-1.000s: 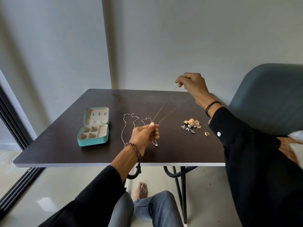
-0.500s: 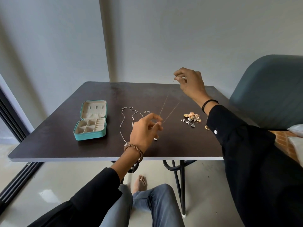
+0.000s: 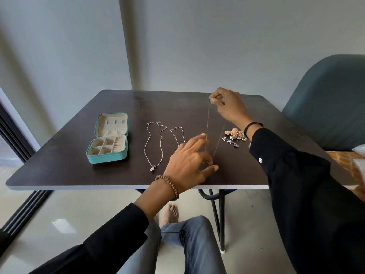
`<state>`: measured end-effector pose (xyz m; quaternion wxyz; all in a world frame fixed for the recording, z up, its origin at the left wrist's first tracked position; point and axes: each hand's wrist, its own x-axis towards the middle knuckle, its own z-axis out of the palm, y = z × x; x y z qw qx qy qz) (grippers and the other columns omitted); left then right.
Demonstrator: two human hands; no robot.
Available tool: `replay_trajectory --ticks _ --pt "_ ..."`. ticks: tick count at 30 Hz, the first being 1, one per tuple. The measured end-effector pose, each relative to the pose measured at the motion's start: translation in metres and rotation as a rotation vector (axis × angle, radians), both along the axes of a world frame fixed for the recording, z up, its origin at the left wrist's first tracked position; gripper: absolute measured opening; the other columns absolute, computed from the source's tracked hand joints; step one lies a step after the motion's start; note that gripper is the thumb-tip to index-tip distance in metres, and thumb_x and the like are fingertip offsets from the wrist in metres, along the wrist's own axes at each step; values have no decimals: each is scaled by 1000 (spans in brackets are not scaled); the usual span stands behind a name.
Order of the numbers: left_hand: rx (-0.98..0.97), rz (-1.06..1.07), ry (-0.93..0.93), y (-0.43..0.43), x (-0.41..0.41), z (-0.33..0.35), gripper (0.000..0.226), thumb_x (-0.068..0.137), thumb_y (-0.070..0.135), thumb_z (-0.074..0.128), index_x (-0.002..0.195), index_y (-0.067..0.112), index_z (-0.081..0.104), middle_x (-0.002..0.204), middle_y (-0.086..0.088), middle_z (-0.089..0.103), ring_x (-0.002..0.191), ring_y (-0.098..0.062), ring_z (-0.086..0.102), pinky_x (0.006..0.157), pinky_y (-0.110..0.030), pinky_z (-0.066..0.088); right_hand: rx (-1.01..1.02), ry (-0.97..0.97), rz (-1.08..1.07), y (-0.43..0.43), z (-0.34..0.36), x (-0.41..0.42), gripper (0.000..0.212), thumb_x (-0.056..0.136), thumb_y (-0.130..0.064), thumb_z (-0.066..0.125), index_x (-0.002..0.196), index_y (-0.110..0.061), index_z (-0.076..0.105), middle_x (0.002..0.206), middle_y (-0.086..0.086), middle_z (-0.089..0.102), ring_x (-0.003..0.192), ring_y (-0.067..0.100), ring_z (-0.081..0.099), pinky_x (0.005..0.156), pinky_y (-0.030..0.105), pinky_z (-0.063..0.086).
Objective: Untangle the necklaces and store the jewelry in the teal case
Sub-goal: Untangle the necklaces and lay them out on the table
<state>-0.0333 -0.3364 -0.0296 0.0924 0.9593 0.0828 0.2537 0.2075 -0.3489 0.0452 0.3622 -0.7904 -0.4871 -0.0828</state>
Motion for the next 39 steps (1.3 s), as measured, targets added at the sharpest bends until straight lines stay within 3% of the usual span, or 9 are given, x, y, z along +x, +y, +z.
replay_trajectory --ticks 4,8,11,15,21,29,39 --pt "-27 -37 46 0 4 -9 32 92 51 55 101 25 70 116 4 63 127 -16 49 99 -36 42 -29 -24 9 3 -11 0 13 102 -16 60 108 -13 71 106 -3 71 92 11 61 87 31 52" --pt "20 -69 63 -1 6 -15 42 90 56 48 108 26 70 103 7 64 106 -15 56 100 -32 40 -54 -8 35 5 -24 4 12 100 -19 63 107 -15 73 106 -3 71 88 10 61 86 33 53" --pt "62 -69 59 -4 7 -15 42 90 59 46 107 29 71 97 10 63 95 -12 59 103 -34 37 -84 -33 56 5 -37 6 11 99 -18 65 104 -15 75 105 -2 69 78 1 56 81 27 47" --pt "-13 -82 99 -5 11 -12 41 91 60 46 105 32 72 101 10 55 95 -11 57 95 -36 38 -127 -40 51 12 -51 8 12 99 -15 64 103 -12 75 106 -1 68 80 3 56 81 23 43" --pt "4 -50 151 -11 20 -14 49 93 59 41 109 24 72 96 6 58 97 -15 55 90 -39 41 -178 -45 44 22 -64 14 10 99 -21 65 99 -16 74 103 -4 70 92 13 63 88 41 56" --pt "-24 -119 164 -17 21 -9 39 99 48 47 111 22 73 100 4 56 97 -14 52 81 -30 36 -217 -36 64 23 -78 14 6 96 -21 70 96 -19 75 97 -5 66 85 12 60 83 40 57" --pt "-28 -130 168 -21 23 -10 39 99 47 48 112 21 73 100 3 56 97 -15 51 83 -31 40 -212 -47 88 24 -81 13 7 96 -14 69 97 -18 75 96 -4 64 83 12 59 80 41 57"
